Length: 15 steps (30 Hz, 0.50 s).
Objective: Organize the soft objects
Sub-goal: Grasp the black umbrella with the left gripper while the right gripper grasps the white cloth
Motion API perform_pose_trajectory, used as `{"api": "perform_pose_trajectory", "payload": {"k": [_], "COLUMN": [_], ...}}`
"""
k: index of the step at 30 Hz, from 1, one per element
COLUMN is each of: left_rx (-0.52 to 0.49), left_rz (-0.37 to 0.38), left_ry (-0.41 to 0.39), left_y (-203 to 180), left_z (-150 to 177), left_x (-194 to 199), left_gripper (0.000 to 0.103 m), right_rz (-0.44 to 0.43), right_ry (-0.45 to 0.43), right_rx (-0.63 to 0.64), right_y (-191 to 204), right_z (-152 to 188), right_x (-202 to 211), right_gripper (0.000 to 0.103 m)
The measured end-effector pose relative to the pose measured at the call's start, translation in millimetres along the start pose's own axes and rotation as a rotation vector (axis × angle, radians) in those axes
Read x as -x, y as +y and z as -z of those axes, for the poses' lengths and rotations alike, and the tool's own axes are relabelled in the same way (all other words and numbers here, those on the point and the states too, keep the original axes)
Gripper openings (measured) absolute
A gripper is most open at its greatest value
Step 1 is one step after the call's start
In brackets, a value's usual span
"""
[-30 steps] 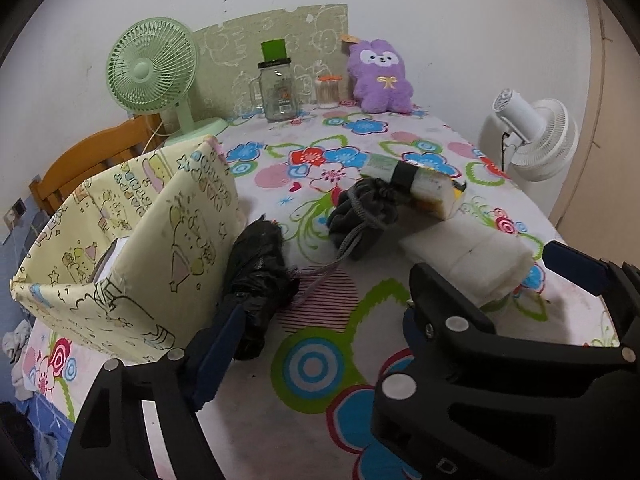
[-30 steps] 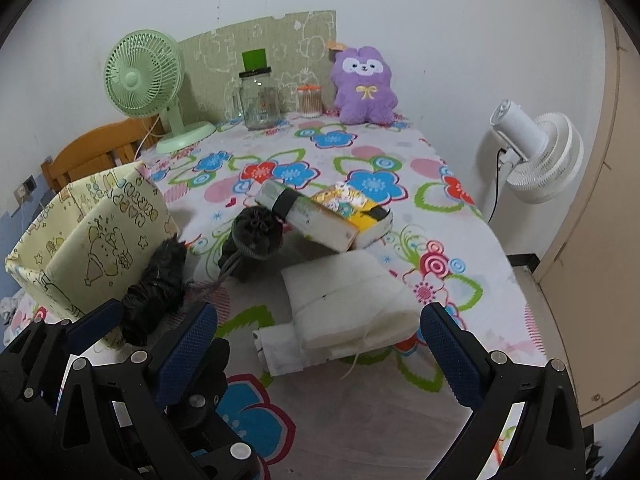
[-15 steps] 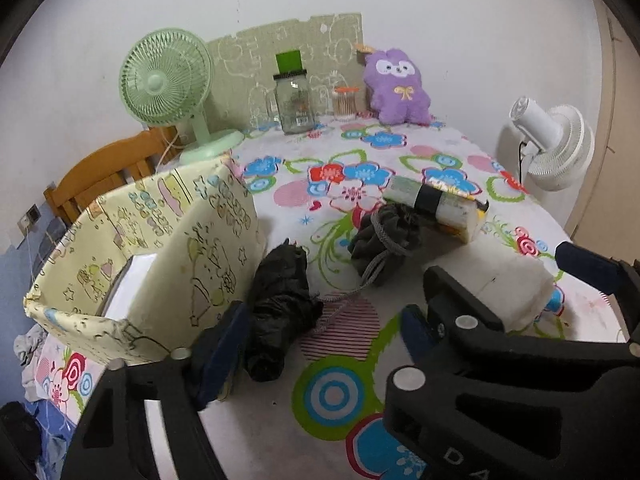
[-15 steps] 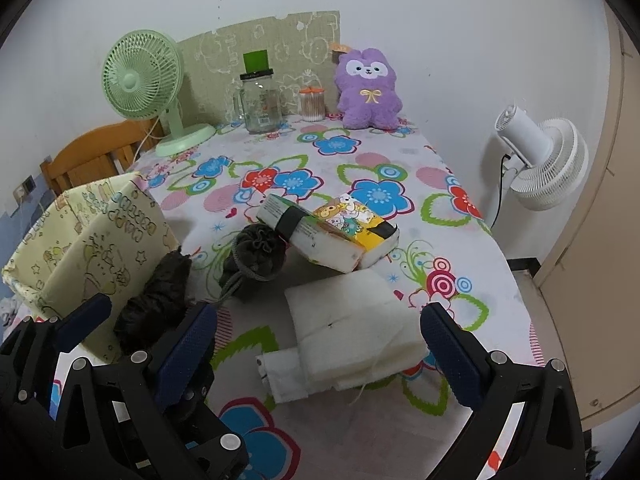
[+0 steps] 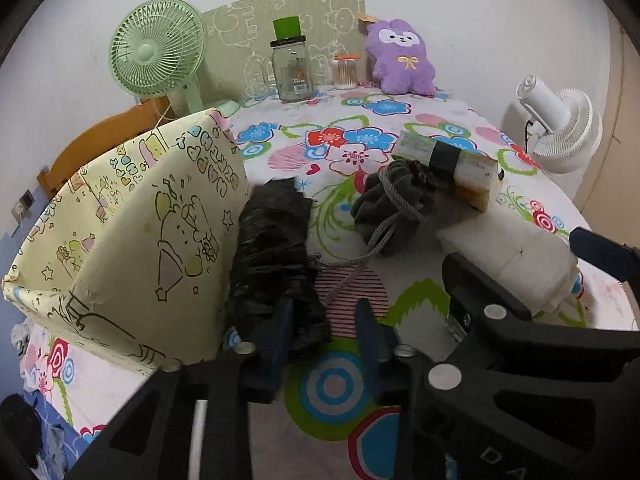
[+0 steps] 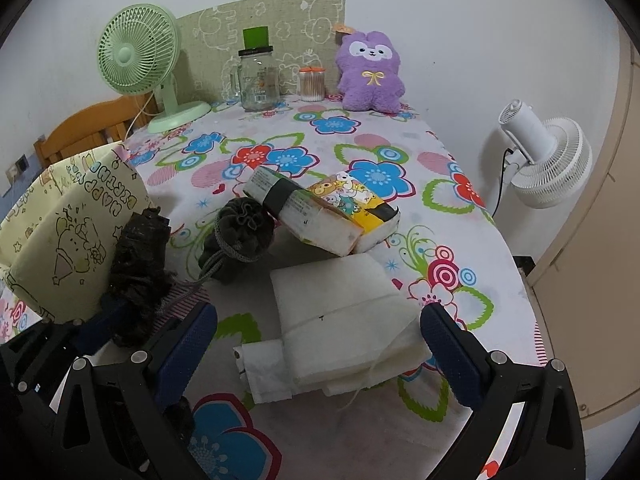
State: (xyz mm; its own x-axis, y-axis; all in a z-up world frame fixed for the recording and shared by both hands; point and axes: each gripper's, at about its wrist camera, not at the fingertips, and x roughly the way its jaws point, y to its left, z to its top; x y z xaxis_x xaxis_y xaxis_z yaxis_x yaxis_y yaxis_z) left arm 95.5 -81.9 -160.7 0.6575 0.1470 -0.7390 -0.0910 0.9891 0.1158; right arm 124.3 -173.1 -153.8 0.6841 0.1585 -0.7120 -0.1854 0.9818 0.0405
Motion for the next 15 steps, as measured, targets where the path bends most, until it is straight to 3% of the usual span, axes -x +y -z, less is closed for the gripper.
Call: {"api": "perform_pose_trajectory", "payload": {"k": [3, 10, 13, 15], "left_rx": [-0.001, -0.003, -0.001, -0.001], "left_rz": [0.04, 0.151, 0.153, 0.142], "left_ry": [-0.002, 0.004, 0.007, -0.001], "left_y": [-2, -11, -11, -11], "left_z": [-1, -4, -6, -7], "left_x": [2, 8, 10, 13], "left_gripper": [0.011, 0.01, 0.014, 0.028], "right_rz": [0.005, 0.01, 0.011, -0.007], "right_ry": [0.003, 0.01, 0.016, 0.023], "right_rx": [-0.002, -0.016, -0.024, -0.035], "right_y": [-2, -13, -18, -19], "right_z": [0, -3, -4, -6], "right_x": [-2, -6, -10, -12], "right_gripper": [0.103, 0.103, 0.099, 0.094]}}
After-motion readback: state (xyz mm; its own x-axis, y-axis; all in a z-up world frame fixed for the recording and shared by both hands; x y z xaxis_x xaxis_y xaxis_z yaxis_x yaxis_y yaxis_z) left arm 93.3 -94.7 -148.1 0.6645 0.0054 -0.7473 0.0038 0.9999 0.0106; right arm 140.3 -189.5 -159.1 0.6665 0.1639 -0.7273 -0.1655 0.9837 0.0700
